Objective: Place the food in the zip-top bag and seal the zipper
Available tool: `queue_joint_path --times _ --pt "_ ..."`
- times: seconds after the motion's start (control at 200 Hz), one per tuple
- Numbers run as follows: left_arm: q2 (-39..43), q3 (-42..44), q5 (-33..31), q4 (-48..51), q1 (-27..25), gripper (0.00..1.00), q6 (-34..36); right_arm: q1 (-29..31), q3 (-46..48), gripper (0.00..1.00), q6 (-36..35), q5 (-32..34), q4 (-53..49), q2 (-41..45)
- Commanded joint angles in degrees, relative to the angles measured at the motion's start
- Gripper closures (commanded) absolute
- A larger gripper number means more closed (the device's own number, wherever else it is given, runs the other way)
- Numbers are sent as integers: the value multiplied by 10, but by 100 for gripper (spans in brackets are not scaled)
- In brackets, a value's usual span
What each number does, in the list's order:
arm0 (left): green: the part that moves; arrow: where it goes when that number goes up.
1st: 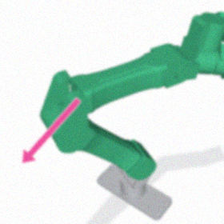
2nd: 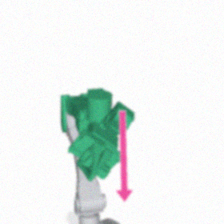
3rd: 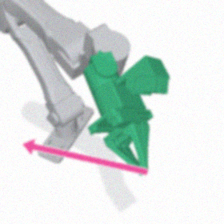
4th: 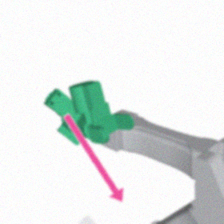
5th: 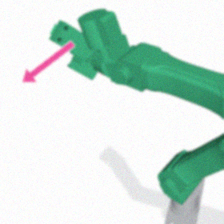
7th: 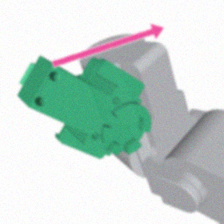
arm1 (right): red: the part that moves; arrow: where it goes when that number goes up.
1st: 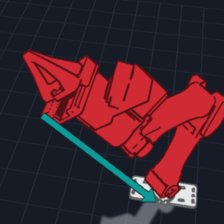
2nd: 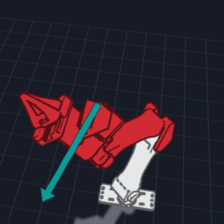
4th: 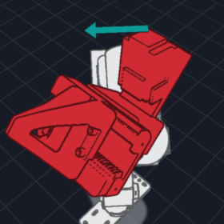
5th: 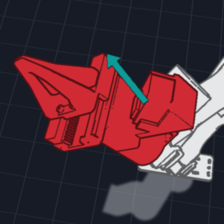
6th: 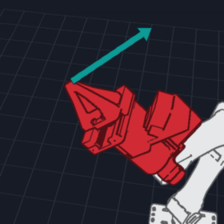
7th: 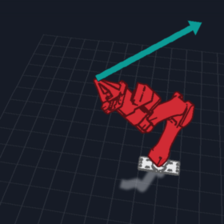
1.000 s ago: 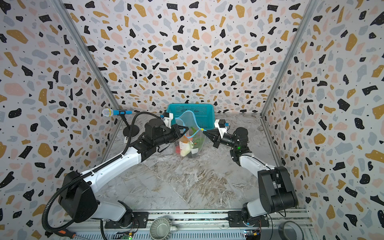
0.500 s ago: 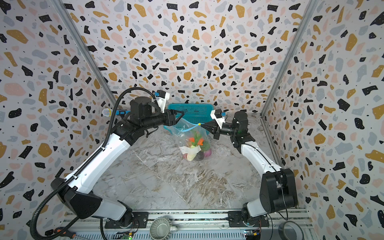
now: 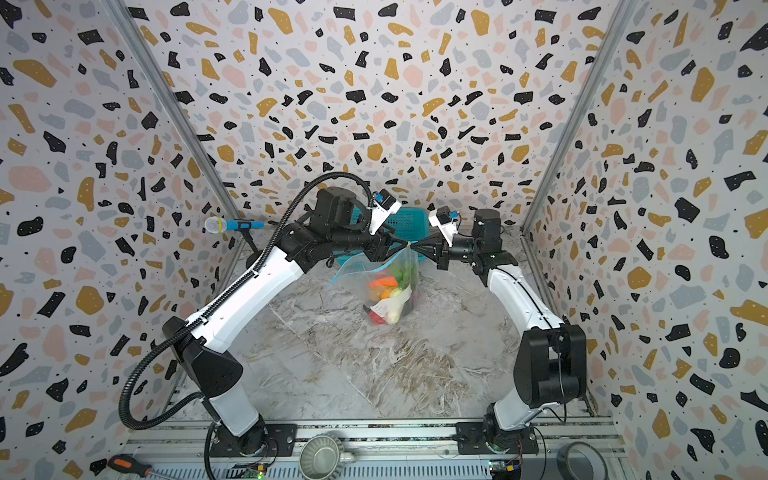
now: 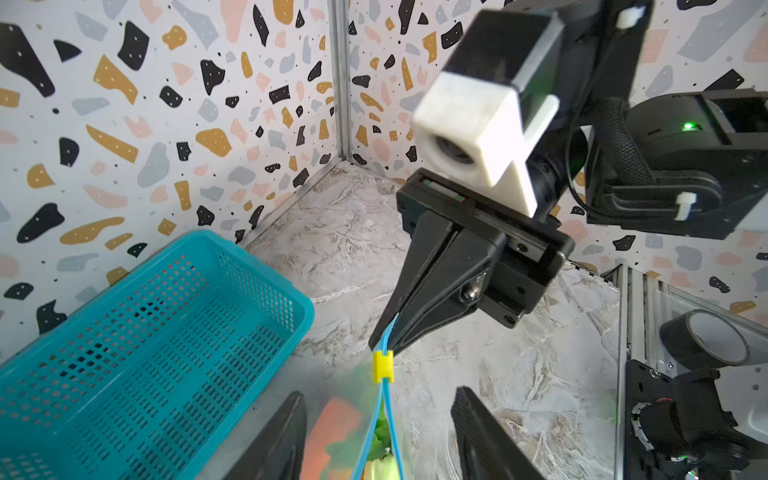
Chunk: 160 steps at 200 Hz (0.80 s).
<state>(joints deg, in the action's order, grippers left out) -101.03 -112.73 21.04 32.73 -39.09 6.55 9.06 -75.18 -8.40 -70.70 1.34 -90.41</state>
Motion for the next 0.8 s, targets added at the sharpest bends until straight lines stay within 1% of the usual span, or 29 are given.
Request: queue_joint_path --times 0.0,0.09,0.155,0.22,0.345,0.481,0.746,0.796 --pt "-8 -28 -26 -6 -6 41 28 -6 -47 100 4 -24 -61 -6" --pt "-24 -43 -32 -4 -6 41 27 -9 -72 100 -17 -34 -110 -22" --pt "-38 -59 -18 5 -6 42 27 -9 -80 100 -28 -41 -125 -26" --pt "-57 -83 -3 25 -7 42 30 -9 -77 100 -29 -43 -124 -24" --pt "-91 -132 -5 64 -9 43 25 -9 -63 100 -19 -44 -101 -12" --pt "-105 -138 -7 64 -12 46 13 -9 -50 100 0 -40 -78 -4" --pt "-107 -144 -19 79 -24 60 14 -12 -46 100 15 -42 -63 5" --pt "-105 -145 -29 80 -27 64 17 -13 -45 100 17 -42 -61 6"
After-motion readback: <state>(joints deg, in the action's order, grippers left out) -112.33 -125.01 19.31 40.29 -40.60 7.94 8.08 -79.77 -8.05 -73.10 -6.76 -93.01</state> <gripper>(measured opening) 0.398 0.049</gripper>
